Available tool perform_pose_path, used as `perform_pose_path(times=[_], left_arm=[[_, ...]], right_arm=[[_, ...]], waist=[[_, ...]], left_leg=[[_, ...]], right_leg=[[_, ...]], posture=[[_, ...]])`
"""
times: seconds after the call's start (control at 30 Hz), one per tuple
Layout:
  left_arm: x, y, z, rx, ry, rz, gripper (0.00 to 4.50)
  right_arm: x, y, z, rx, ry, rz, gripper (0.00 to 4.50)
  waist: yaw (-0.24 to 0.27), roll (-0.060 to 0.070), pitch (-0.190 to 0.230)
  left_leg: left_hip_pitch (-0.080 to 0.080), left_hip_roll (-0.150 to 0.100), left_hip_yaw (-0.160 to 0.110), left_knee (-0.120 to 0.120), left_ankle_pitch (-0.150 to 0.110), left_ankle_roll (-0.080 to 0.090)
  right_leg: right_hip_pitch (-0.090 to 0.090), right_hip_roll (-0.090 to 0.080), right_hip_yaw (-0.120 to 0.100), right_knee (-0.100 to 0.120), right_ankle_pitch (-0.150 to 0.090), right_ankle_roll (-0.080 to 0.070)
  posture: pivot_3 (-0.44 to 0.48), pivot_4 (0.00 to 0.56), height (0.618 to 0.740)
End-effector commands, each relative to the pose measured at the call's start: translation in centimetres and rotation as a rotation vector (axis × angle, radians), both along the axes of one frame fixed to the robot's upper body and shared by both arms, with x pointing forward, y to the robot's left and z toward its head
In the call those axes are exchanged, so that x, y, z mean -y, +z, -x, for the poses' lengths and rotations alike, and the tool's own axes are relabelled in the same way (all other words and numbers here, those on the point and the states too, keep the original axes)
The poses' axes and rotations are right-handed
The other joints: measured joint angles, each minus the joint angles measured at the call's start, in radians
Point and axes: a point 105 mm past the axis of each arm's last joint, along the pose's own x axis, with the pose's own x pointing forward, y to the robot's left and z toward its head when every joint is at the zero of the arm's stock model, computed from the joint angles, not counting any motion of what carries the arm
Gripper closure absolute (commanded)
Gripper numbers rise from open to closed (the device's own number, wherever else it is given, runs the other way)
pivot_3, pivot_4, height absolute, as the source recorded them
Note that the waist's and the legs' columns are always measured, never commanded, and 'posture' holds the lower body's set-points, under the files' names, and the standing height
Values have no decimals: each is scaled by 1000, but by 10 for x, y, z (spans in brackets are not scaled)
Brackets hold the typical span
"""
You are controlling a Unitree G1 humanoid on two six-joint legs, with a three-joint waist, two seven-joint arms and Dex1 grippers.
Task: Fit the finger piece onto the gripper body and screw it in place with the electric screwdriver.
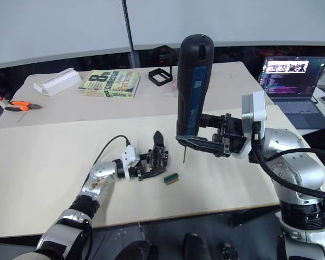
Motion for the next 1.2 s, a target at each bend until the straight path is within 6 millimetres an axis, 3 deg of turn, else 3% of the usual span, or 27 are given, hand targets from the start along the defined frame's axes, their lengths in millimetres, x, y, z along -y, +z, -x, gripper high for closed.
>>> perform_pose_path(times=[0.03,0.17,0.2,0.27,0.3,0.73,1.2], left_arm=[[0,10,-4,44,12,29,2026],[-5,8,-3,16,36,49,2026],[-6,8,-2,17,41,50,994],[-9,6,0,18,52,50,198],[-10,4,2,16,47,44,20],[-22,2,17,21,167,23,20],[3,9,14,-32,305,50,20]], right_arm=[[1,16,11,80,10,-13,2569],[0,16,11,79,10,-11,2569],[0,17,11,79,11,-11,2569],[0,17,11,80,11,-11,2569],[0,18,11,80,11,-11,2569],[-2,17,8,72,30,-10,2569],[-5,17,7,69,49,-14,2569]], waist=[[0,0,0],[0,0,0],[0,0,0],[-1,0,0],[-2,0,0],[-1,0,0],[2,0,0]], left_leg=[[0,0,0,0,0,0],[0,0,0,0,0,0],[0,0,0,0,0,0],[0,0,0,0,0,0],[0,0,0,0,0,0],[1,0,0,0,0,0],[1,0,0,0,0,0]], right_leg=[[0,0,0,0,0,0],[0,0,0,0,0,0],[0,0,0,0,0,0],[0,0,0,0,0,0],[0,0,0,0,0,0],[0,0,1,0,0,0],[1,0,0,1,0,0]], posture=[[0,150,740],[0,150,740],[0,150,740],[0,150,740],[0,150,740],[0,150,740],[0,150,740]])
